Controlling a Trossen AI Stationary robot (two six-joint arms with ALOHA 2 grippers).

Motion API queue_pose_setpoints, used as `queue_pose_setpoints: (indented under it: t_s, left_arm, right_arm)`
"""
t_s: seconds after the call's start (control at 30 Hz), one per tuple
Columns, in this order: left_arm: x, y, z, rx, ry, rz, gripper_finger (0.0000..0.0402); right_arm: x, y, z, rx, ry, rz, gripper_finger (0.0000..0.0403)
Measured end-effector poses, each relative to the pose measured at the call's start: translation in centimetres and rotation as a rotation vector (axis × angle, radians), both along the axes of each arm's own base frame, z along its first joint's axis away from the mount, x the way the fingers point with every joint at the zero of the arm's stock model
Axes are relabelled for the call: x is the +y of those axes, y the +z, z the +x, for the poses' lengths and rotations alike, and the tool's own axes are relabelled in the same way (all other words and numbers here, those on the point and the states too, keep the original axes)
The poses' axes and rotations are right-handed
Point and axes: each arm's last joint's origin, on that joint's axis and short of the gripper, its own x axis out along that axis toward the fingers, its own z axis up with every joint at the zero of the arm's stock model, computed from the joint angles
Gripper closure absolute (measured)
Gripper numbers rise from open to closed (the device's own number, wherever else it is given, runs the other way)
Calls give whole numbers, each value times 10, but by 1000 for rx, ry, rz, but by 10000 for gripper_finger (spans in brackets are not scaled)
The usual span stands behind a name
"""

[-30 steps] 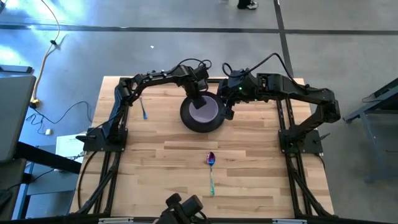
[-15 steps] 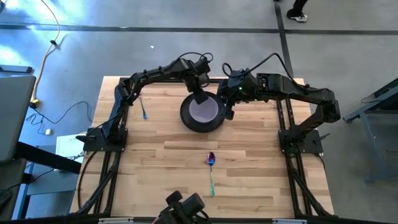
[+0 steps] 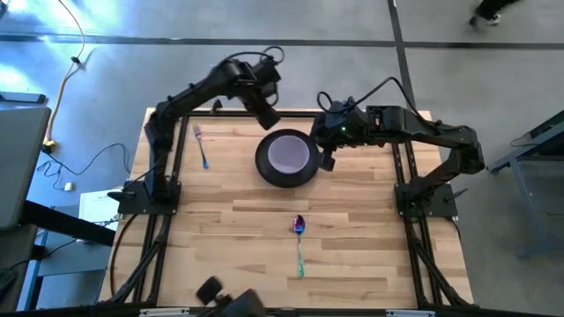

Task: Set table place
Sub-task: Move the dark purple fork to the middle left of the table

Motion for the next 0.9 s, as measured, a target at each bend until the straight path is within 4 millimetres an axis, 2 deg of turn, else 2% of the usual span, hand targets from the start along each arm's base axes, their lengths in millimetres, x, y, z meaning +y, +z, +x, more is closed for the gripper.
queue_pose_setpoints:
  t_s: [0.13, 0.3, 0.43, 0.6, 0.73, 0.9]
  left_arm:
    - [-19, 21, -26, 24, 127, -45, 318]
    - [-32, 39, -44, -6, 209, 6, 317]
    - [-40, 40, -57, -2, 325, 38, 316]
    - [-46, 24, -82, 49, 487, 30, 316]
    - [-46, -4, -104, 121, 650, -29, 316]
    - [-38, -45, -120, 217, 768, -88, 316]
  right_arm:
    - [3, 1, 1, -15, 0, 5, 403]
    - [5, 4, 2, -43, 6, 0, 403]
    - [5, 3, 1, -39, 7, -1, 403]
    - [5, 3, 1, -37, 6, 0, 403]
    - [5, 4, 1, -41, 7, -1, 403]
    - [5, 4, 2, -42, 19, -15, 403]
